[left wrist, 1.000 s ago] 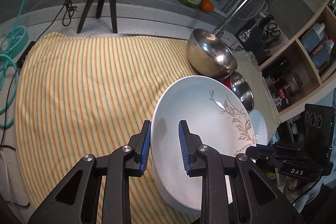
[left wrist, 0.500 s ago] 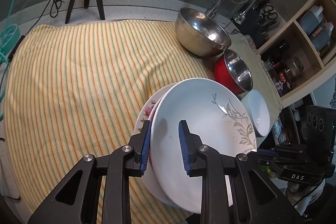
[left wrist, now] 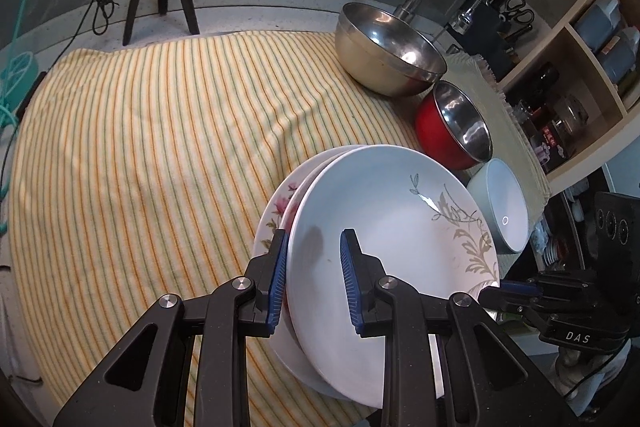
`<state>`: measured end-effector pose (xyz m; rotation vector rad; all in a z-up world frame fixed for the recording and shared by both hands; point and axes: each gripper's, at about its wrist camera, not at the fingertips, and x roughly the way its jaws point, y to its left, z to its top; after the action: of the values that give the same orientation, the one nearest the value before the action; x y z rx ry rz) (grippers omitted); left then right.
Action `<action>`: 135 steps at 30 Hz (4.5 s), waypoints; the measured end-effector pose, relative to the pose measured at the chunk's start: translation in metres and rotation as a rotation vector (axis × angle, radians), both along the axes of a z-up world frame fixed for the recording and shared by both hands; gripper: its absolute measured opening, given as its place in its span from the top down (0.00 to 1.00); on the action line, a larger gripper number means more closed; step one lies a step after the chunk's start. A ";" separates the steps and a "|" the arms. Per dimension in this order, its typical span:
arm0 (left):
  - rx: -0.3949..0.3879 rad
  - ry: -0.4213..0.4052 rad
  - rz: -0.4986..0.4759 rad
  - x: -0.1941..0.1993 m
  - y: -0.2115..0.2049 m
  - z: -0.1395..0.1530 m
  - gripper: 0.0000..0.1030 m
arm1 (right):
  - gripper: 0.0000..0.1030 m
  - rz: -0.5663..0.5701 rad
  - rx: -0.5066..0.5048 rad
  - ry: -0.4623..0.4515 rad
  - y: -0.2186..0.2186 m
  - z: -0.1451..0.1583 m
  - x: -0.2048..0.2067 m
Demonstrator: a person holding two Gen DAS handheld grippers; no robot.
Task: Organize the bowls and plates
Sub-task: 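Carry the brown-branch plate and lower it onto the plate stack, then open the right gripper to release the brown-branch plate, then move the right gripper to the rim of the large steel bowl, then close the right gripper on the large steel bowl rim, then lift the steel bowl and lower it onto the cloth beside the plates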
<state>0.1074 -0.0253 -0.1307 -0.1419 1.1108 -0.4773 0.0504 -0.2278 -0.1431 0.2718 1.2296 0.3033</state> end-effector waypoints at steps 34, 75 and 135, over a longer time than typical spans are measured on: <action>0.061 -0.042 0.004 -0.001 -0.006 0.006 0.71 | 0.54 0.049 -0.053 -0.087 0.012 0.021 -0.008; -0.122 -0.067 0.309 0.009 -0.033 0.039 0.48 | 0.18 0.041 0.004 -0.256 -0.159 0.090 0.102; -0.214 0.060 0.371 0.141 -0.089 -0.001 0.68 | 0.79 0.222 0.095 -0.055 -0.108 0.020 0.278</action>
<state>0.2480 -0.1138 -0.1318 -0.5430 1.0605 -0.2583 0.3282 -0.3355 -0.1230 0.2067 1.1940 0.5588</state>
